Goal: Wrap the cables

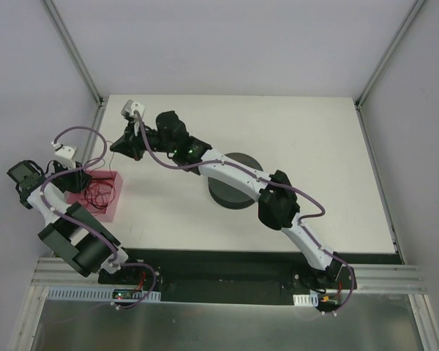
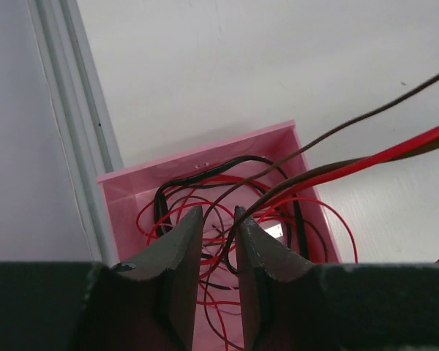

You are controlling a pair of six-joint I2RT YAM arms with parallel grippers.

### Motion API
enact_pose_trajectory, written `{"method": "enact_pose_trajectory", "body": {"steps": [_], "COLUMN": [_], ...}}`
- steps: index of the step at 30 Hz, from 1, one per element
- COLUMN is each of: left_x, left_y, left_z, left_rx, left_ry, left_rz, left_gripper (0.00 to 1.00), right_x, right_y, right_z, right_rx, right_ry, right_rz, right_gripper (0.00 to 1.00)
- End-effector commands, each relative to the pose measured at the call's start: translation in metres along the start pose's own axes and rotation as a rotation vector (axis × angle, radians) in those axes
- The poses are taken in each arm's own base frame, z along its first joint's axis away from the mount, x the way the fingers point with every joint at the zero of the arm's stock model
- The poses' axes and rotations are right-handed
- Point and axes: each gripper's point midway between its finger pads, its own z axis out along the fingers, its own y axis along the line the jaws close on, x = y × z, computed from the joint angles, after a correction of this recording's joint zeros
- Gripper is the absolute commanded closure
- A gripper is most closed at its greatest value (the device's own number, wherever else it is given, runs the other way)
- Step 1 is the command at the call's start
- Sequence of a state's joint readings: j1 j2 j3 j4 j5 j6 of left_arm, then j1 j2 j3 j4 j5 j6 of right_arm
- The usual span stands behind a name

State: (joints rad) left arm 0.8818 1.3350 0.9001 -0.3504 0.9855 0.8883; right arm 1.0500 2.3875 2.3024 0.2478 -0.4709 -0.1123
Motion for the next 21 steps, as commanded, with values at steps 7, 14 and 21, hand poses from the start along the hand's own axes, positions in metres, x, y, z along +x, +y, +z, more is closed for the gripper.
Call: {"method": "enact_pose_trajectory", "body": {"steps": [7,14,21], "left_x": [0.026,0.034,0.047], "left_y": [0.009,0.018,0.023], "left_z": [-0.005,-0.005,-0.003], "left_rx": [-0.01,-0.017,-0.023], "left_ry": [0.051,0.064,0.101], "left_rz": [-0.014,-0.051,-0.06], "left_gripper": [0.85,0.86,0.88], "right_x": [-0.119,-0.146,-0.169], "right_y": [0.013,0.008,0.005], "right_z": [-0.023,-0.03,-0.04], "right_rx": [0.014,0.052,0.087], "right_ry": [-0.225,-0.284,-0.336], "right_rz": [-0.102,-0.123,-0.131], "right_gripper": [1.0,0.99,1.0]}}
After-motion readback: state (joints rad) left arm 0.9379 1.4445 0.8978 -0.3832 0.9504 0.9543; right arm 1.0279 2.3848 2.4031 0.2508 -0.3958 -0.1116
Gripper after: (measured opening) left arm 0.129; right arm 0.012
